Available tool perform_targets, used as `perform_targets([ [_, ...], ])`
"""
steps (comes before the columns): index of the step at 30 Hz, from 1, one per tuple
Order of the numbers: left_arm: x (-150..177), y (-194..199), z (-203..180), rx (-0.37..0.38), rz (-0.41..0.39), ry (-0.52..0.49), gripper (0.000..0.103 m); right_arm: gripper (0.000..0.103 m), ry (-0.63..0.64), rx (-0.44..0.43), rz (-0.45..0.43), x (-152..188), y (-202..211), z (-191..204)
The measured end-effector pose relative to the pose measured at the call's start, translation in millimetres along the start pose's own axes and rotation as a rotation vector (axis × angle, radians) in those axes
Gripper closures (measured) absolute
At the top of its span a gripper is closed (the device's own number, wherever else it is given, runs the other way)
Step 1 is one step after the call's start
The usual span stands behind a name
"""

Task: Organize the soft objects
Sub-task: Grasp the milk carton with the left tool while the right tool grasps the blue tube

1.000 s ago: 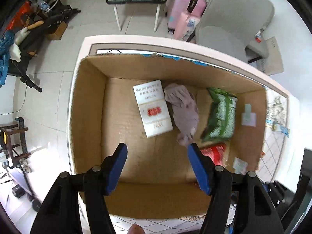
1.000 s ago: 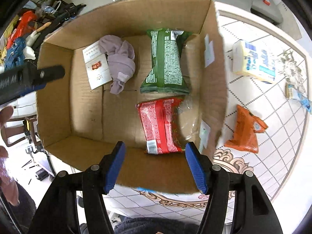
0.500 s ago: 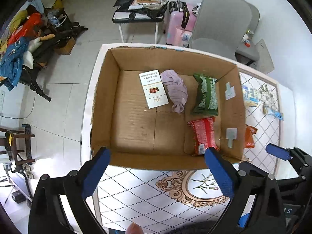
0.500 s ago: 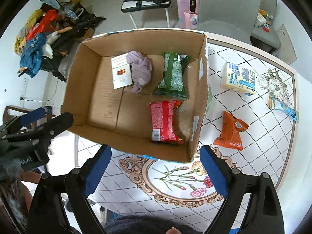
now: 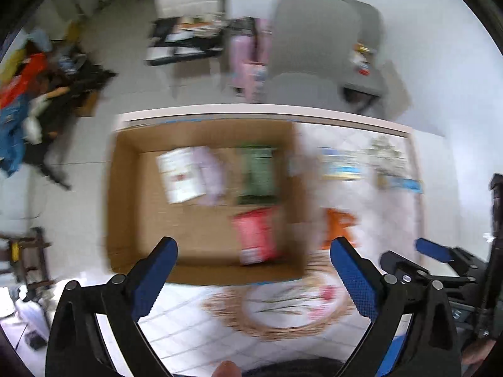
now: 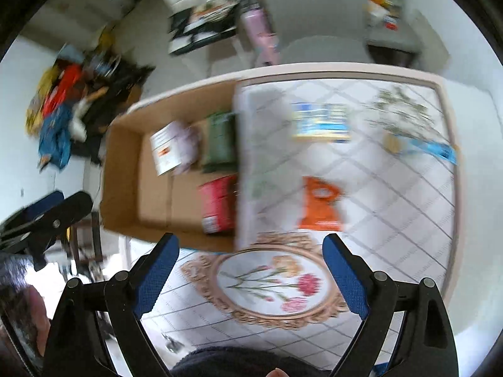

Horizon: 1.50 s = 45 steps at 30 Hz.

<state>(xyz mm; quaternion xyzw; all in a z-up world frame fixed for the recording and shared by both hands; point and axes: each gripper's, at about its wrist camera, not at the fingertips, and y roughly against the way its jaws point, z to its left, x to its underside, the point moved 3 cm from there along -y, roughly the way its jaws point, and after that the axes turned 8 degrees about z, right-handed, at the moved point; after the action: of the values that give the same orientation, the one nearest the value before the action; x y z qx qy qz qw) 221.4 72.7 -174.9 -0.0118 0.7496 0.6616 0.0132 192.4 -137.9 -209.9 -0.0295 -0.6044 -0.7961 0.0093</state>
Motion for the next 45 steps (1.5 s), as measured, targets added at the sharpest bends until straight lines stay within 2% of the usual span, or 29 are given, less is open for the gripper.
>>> perform_targets([
  [3, -29, -27, -51, 0.112, 0.061, 0.004, 0.003, 0.009, -0.140, 0.024, -0.015, -14, 9, -78],
  [6, -60, -57, -92, 0.171, 0.111, 0.029, 0.003, 0.009, -0.268, 0.056, -0.019, -29, 7, -149],
  [8, -79, -85, -115, 0.219, 0.181, 0.044, 0.003, 0.009, -0.331, 0.063, -0.016, -39, 0, -188],
  [11, -101, -128, -133, 0.272, 0.295, 0.111, 0.003, 0.009, -0.415, 0.048, 0.009, -57, -17, -235],
  [15, -127, -193, -131, 0.306, 0.420, 0.299, 0.003, 0.009, -0.484, 0.022, 0.049, -83, -47, -268],
  [19, -142, -239, -112, 0.317, 0.481, 0.500, 0.003, 0.009, -0.502, 0.018, 0.079, -100, -72, -281],
  [23, -148, -271, -103, 0.300, 0.528, 0.596, 0.003, 0.009, -0.492, 0.009, 0.095, -114, -89, -284],
  [25, -150, -280, -106, 0.242, 0.562, 0.588, 0.003, 0.009, -0.476, 0.005, 0.097, -119, -92, -281],
  [30, -152, -281, -120, 0.139, 0.564, 0.538, 0.003, 0.009, -0.416, -0.004, 0.097, -126, -98, -269],
  [33, -151, -283, -134, 0.077, 0.574, 0.414, 0.003, 0.009, -0.396, -0.026, 0.096, -127, -97, -261],
  [36, -139, -281, -158, -0.004, 0.564, 0.198, 0.003, 0.009, -0.377, -0.033, 0.086, -127, -93, -258],
  [37, -131, -279, -165, 0.000, 0.573, 0.138, 0.003, 0.009, -0.371, -0.033, 0.082, -127, -92, -258],
  [38, -125, -275, -167, 0.023, 0.580, 0.125, 0.003, 0.009, -0.365, -0.028, 0.078, -127, -92, -258],
  [39, -120, -270, -163, 0.053, 0.584, 0.155, 0.003, 0.009, -0.365, -0.023, 0.077, -127, -90, -260],
  [42, -120, -256, -129, 0.172, 0.530, 0.382, 0.003, 0.009, -0.378, -0.036, 0.066, -125, -90, -265],
  [43, -122, -255, -111, 0.190, 0.504, 0.483, 0.003, 0.009, -0.389, -0.041, 0.067, -124, -91, -266],
  [45, -128, -260, -91, 0.203, 0.494, 0.589, 0.003, 0.009, -0.398, -0.047, 0.069, -122, -93, -268],
])
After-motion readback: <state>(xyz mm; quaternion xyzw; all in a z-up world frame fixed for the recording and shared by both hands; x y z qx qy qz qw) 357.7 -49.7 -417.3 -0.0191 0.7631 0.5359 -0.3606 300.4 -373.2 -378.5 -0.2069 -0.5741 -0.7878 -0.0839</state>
